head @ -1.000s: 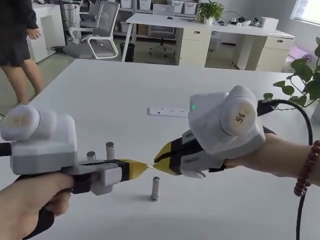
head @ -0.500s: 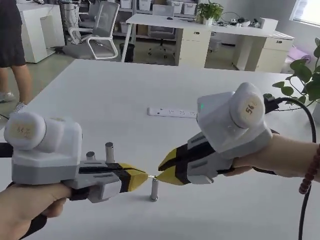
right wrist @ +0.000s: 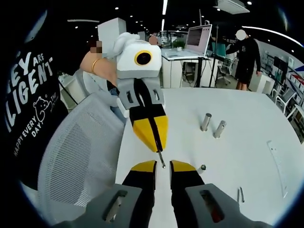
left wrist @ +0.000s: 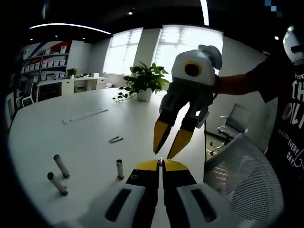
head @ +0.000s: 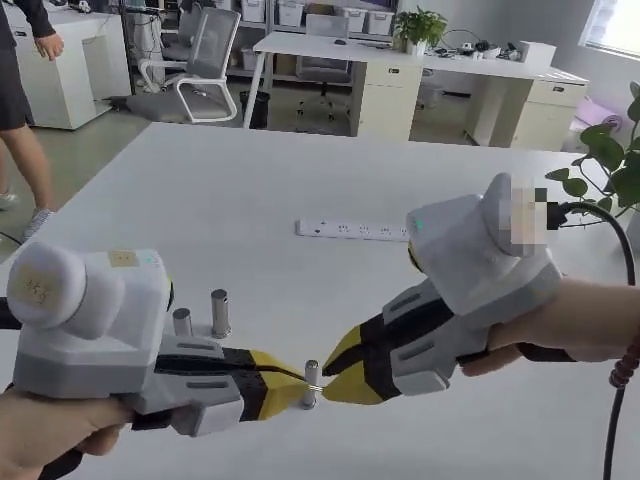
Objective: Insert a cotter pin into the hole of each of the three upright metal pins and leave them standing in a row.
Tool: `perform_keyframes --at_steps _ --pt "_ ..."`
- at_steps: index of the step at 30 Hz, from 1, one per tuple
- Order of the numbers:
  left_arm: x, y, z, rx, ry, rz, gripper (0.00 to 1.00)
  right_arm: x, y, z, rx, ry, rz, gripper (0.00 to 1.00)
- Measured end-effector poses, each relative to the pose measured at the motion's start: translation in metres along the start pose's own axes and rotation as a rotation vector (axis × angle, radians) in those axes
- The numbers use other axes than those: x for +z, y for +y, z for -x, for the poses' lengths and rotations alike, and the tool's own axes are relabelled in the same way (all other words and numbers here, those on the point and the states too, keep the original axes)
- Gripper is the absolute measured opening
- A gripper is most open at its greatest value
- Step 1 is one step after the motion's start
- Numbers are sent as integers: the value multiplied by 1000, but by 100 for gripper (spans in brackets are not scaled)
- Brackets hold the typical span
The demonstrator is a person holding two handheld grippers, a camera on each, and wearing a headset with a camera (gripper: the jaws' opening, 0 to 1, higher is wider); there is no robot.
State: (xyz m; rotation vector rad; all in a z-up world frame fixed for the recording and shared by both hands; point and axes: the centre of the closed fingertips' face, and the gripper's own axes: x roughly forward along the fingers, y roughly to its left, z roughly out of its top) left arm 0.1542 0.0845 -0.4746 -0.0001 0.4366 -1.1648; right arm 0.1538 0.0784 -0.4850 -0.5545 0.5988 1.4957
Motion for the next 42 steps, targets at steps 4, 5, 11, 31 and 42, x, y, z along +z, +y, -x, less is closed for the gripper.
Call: perform_keyframes --at_steps 4,5,11,31,42 --pt "0 -6 0 -33 3 -21 0 -3 7 0 41 3 -10 5" --pt "0 -8 0 -43 6 -24 0 -4 9 0 49 1 -12 4" --pt "2 -15 0 -83 -1 -30 0 -5 18 1 98 -11 -35 2" --pt "4 -32 1 -173 -8 -34 0 -2 37 4 185 -29 -15 0" --pt "1 -32 -2 -163 0 -64 2 -9 37 5 191 39 40 0"
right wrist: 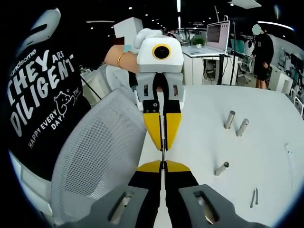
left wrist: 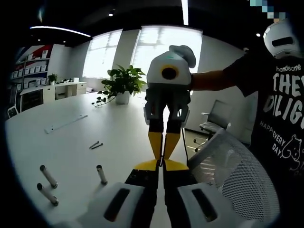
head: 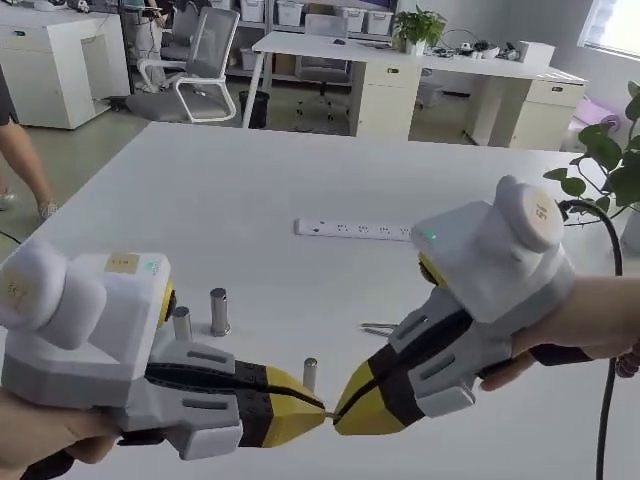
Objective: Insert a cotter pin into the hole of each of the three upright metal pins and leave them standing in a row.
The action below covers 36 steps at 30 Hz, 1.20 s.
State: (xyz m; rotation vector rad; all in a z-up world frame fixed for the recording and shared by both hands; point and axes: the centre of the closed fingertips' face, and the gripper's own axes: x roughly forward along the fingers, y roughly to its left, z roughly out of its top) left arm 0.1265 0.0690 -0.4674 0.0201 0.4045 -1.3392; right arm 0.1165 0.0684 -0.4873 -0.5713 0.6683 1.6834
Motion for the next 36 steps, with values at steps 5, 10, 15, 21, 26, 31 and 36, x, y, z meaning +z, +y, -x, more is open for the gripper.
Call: perform_keyframes --at_steps 5,10,15,21,26,31,36 --pt "1 9 1 39 -14 16 4 -9 -4 0 -21 58 24 0" --pt "1 20 5 93 -35 18 10 -14 -8 1 -36 89 32 0" --pt "-4 32 6 150 -34 15 15 -19 -18 4 -73 122 36 0" --pt "-10 49 8 235 -28 11 21 -28 -35 8 -128 163 50 0" --pt "-14 66 9 312 -25 0 26 -38 -49 10 -168 205 63 0" --pt "-20 82 8 381 -18 -9 26 -46 -62 10 -188 233 71 0" --pt "-26 92 5 424 -11 -11 26 -50 -72 7 -205 248 72 0"
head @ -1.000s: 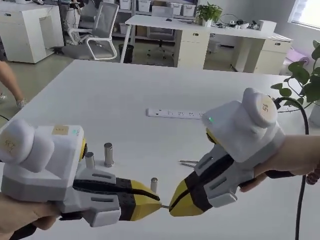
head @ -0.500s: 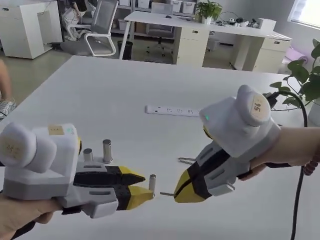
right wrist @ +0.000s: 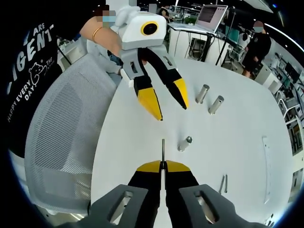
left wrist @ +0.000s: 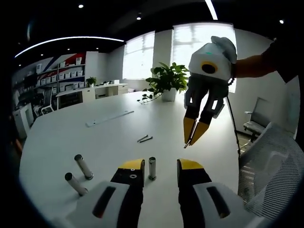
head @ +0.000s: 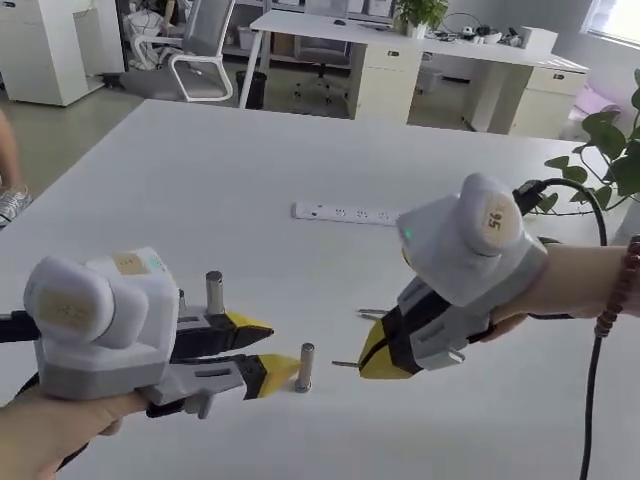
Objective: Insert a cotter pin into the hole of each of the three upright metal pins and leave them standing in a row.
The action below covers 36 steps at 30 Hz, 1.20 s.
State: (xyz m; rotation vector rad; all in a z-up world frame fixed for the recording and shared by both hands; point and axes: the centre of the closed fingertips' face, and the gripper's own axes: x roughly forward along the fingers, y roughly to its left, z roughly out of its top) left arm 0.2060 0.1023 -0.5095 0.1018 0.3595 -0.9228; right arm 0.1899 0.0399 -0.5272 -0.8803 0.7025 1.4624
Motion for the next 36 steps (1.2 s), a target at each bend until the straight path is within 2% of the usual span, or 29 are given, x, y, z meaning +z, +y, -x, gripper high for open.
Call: perform_keyframes --at_steps 5,8,12,17,30,36 --pt "-9 9 -9 36 16 0 26 -5 -10 -6 -13 18 4 0" --pt "-16 11 -15 48 35 -10 26 -8 -15 -10 -14 29 6 0" --pt "-22 12 -22 55 55 5 25 -14 -22 -15 -19 45 11 0" --pt "-30 18 -32 78 80 7 23 -19 -30 -20 -32 66 21 0" --pt "-43 20 -52 81 112 10 21 -27 -42 -35 -47 106 60 0" --pt "-44 20 -59 84 117 17 19 -28 -45 -38 -52 120 80 0"
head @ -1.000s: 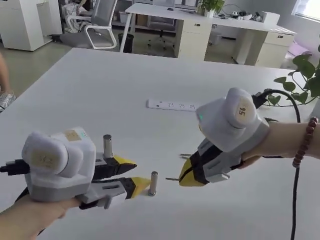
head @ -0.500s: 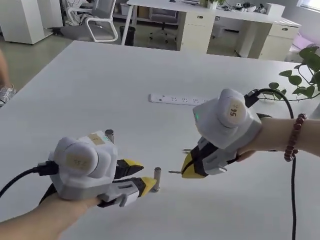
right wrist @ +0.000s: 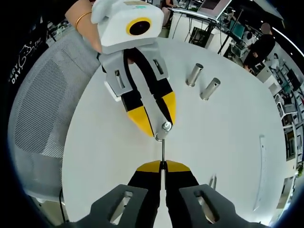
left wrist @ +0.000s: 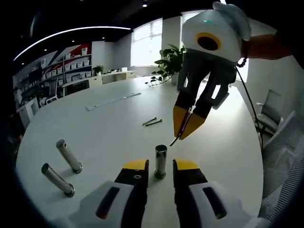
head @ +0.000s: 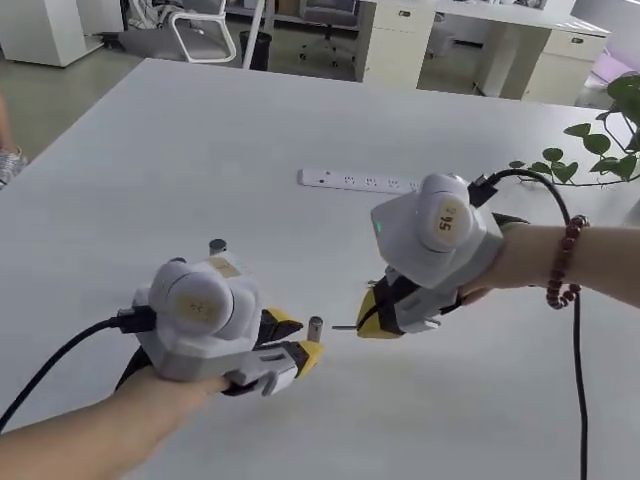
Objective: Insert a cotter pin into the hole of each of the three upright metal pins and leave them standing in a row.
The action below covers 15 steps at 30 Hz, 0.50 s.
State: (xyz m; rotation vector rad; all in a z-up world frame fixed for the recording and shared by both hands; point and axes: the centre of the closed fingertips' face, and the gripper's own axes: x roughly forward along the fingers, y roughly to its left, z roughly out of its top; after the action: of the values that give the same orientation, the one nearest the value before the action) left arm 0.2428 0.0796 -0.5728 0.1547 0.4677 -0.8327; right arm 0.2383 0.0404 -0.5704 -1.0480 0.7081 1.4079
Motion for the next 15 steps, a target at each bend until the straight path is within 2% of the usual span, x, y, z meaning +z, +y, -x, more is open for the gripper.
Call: perform_keyframes --at_steps 3,12,15 --pt "-1 0 -3 -2 -3 17 17 0 -1 -1 -4 4 7 0" --pt "1 -1 -6 -6 -2 2 8 3 -5 -3 -11 -1 18 0" --pt "1 0 -6 -5 -4 -4 8 5 -6 -2 -13 -8 19 0"
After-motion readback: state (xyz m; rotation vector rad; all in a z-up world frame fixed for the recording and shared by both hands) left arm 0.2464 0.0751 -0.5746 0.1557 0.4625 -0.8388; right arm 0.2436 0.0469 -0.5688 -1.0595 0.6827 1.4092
